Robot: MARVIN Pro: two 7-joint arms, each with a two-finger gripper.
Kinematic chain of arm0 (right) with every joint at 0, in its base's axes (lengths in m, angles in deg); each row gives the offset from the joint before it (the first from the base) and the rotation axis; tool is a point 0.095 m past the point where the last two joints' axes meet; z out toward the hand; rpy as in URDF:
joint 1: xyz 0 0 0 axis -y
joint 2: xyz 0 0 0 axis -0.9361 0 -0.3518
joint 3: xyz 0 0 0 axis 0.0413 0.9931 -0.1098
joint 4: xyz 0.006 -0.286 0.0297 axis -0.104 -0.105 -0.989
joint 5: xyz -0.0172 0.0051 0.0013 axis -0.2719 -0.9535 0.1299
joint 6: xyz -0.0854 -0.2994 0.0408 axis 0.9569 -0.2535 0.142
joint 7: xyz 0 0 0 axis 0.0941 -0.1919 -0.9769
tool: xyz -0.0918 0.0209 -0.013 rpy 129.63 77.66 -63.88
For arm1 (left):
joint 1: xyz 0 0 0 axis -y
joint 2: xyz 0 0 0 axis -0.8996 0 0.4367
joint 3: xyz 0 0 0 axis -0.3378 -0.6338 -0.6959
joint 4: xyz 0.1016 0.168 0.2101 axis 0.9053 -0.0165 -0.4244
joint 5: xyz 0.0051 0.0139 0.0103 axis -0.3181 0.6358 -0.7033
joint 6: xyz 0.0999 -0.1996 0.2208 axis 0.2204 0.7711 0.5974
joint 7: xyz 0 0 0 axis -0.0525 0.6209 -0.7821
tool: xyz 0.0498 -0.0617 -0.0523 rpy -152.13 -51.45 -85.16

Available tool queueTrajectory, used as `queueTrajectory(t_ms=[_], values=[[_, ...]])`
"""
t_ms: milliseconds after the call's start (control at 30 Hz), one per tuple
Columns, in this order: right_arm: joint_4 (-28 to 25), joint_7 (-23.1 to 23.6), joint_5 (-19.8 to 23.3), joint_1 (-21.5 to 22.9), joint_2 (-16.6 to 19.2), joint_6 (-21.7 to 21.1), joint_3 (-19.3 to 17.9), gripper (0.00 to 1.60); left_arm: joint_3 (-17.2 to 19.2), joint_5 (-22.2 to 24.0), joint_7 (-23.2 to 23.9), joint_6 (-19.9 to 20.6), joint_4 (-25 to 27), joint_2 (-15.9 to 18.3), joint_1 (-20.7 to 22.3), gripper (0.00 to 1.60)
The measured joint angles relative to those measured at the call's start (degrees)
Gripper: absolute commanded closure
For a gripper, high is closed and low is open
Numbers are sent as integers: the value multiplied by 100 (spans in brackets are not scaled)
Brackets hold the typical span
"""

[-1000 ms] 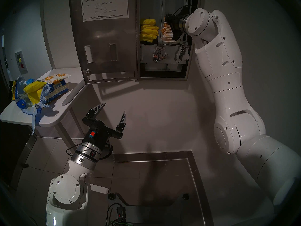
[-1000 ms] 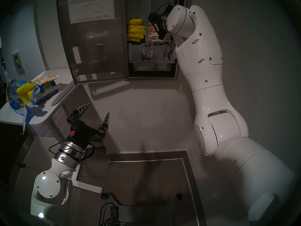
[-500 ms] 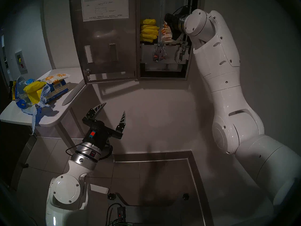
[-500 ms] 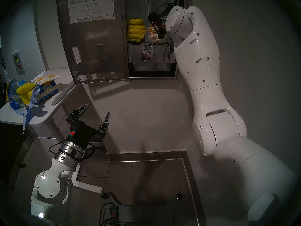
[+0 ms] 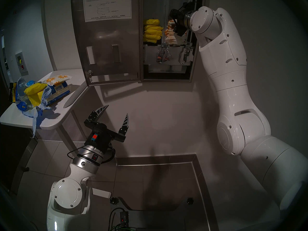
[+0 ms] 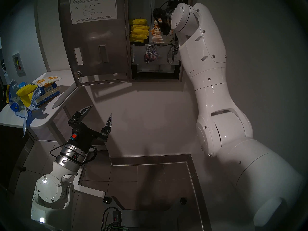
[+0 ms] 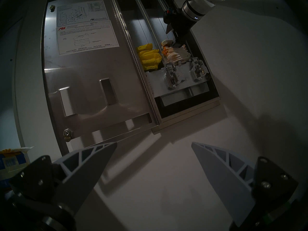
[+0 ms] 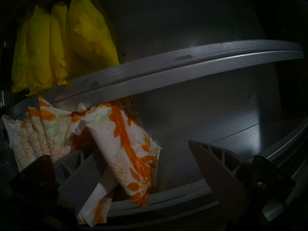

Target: Open the dispenser door, put the pads inside, close the door

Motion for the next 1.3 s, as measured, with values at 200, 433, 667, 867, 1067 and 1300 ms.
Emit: queueTrajectory(t_ms=[200,433,667,867,1067,1300], values=[[-40,132,-3,0,29,50,-15,0,0,1,0,-1,0,1,0,0],[-135,459,-3,30,80,97,-27,0,0,1,0,-1,0,1,-1,0],[-259,755,-12,42,112,85,-42,0,0,2,-1,-1,1,2,-1,0],[-423,1004,-22,26,136,19,-52,0,0,2,-1,-2,1,2,-1,0],[-697,1271,-36,-45,177,-45,-58,0,0,2,-2,-2,1,2,-1,0],[-1062,1537,-52,-160,253,-114,-98,0,0,2,-2,-2,1,3,-1,0]])
